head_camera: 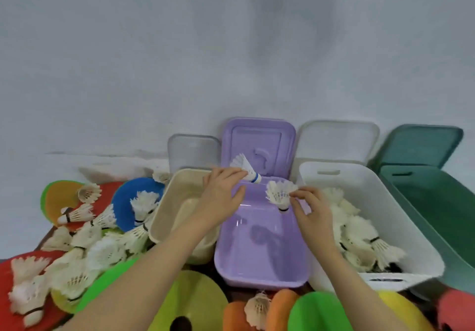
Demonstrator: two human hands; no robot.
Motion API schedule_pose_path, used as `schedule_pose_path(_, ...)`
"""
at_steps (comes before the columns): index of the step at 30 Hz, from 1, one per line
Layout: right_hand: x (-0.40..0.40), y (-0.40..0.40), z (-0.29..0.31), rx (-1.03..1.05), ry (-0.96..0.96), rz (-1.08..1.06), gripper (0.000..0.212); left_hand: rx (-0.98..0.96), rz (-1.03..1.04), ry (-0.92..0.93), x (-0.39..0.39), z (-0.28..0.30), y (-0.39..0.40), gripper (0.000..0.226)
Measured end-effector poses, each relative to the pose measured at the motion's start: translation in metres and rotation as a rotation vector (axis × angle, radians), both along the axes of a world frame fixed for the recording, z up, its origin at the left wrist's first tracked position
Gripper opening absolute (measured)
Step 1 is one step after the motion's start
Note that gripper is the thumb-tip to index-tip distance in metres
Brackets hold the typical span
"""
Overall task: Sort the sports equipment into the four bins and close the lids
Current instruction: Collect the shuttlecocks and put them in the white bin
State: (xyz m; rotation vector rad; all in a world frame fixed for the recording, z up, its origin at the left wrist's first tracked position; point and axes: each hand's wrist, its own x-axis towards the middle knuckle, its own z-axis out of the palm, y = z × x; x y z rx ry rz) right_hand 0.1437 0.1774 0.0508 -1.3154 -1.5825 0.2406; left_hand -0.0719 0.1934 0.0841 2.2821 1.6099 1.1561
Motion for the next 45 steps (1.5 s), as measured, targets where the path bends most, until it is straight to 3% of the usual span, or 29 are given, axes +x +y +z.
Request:
schedule_pose_path(7, 0.124, -0.024, 0.002, -0.019, 0.031, -0.194, 0.010, -0.012, -0.148, -0.027, 0.139, -0.018, -0.011, 0.044)
schedule_pose_path(12, 0.175, -0.041, -0.005, -0.125, -0.021, -0.156, 0.012, -0.098, -0.182, -0.017, 0.187, -0.028, -0.019, 0.034)
schedule_pose_path(16, 0.192, -0.046, -0.023, -0.412, -0.203, -0.050, 0.014, -0.272, -0.226, 0.197, 0.198, -0.045, -0.027, 0.033)
schedule_pose_path(20, 0.187, -0.047, -0.022, -0.398, -0.280, -0.035, 0.022, -0.270, -0.127, 0.302, 0.193, -0.048, -0.031, 0.040)
schedule_pose_path(29, 0.120, -0.027, 0.002, -0.307, -0.319, 0.088, 0.021, -0.260, -0.028, 0.326, 0.119, -0.024, -0.026, 0.043)
schedule_pose_path(36, 0.029, -0.015, 0.003, -0.300, -0.338, 0.226, 0.019, -0.243, 0.072, 0.368, 0.013, -0.022, -0.035, 0.076)
schedule_pose_path(42, -0.072, -0.004, -0.004, -0.327, -0.368, 0.312, 0.020, -0.326, 0.140, 0.396, -0.087, -0.032, -0.042, 0.067)
schedule_pose_path(45, -0.123, 0.002, -0.008, -0.297, -0.348, 0.357, 0.018, -0.376, 0.174, 0.383, -0.134, -0.041, -0.045, 0.052)
